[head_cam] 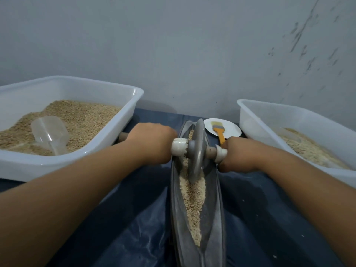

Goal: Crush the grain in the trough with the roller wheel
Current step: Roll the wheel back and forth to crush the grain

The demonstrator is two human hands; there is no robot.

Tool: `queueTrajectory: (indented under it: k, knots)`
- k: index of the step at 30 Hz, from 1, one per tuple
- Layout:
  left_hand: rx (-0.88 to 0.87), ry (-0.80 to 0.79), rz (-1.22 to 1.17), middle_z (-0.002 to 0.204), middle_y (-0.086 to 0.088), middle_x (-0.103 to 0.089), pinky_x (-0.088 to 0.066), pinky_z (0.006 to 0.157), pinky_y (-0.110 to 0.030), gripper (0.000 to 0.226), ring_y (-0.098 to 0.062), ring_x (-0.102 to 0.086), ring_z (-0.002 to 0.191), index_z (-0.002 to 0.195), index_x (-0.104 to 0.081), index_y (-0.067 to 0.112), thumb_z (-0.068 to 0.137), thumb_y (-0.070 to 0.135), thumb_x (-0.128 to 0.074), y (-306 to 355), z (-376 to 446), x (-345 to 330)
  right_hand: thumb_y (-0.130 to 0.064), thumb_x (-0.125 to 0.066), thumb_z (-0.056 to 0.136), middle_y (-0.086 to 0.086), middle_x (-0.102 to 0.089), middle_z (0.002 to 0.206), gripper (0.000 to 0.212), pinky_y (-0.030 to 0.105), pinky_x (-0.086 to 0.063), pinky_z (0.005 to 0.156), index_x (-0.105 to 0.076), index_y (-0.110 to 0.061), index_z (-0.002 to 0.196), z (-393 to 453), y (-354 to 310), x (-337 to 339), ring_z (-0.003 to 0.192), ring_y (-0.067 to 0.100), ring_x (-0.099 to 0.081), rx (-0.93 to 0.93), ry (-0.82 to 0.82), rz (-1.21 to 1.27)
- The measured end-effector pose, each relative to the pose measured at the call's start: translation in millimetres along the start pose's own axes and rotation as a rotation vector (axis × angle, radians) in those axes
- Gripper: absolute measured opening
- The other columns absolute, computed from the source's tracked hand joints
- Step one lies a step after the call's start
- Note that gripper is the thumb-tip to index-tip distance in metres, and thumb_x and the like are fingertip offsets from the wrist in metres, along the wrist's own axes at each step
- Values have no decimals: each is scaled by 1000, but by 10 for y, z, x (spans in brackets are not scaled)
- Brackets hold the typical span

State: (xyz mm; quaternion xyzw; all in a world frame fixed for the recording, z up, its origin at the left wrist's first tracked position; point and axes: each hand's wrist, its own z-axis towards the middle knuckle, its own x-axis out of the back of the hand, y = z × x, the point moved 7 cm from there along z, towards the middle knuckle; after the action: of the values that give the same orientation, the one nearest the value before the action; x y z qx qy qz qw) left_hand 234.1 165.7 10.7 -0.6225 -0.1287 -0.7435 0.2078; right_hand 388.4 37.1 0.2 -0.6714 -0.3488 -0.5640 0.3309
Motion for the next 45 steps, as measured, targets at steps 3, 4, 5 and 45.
queueTrajectory:
  k: [3,4,5,45]
  knots:
    - [34,-5,-11,76,9,-56,-40,62,-31,16,-15,-55,69,87,-54,34,76,34,-65,6,72,82,-45,-61,70,-8,-62,72,20,28,-47,62,-60,-27,78,58,-38,115,65,13,-57,-9,159,-98]
    - [40,-4,-5,77,9,-57,-40,63,-32,16,-16,-54,71,90,-56,33,77,35,-65,16,98,112,-46,-60,70,-9,-62,72,21,28,-45,61,-60,-29,82,53,-37,144,64,11,-55,-20,210,-114]
    - [38,6,9,77,8,-56,-40,63,-32,16,-16,-54,70,90,-56,33,78,36,-65,27,110,132,-46,-61,70,-9,-62,71,21,27,-43,58,-60,-29,83,42,-23,140,62,10,-55,-29,218,-109]
    - [107,95,2,81,8,-60,-51,72,-33,21,-15,-57,75,84,-48,31,81,44,-64,-111,-162,119,-49,-53,71,-8,-60,70,21,26,-41,56,-53,-28,69,-141,65,123,64,12,-57,18,265,-132]
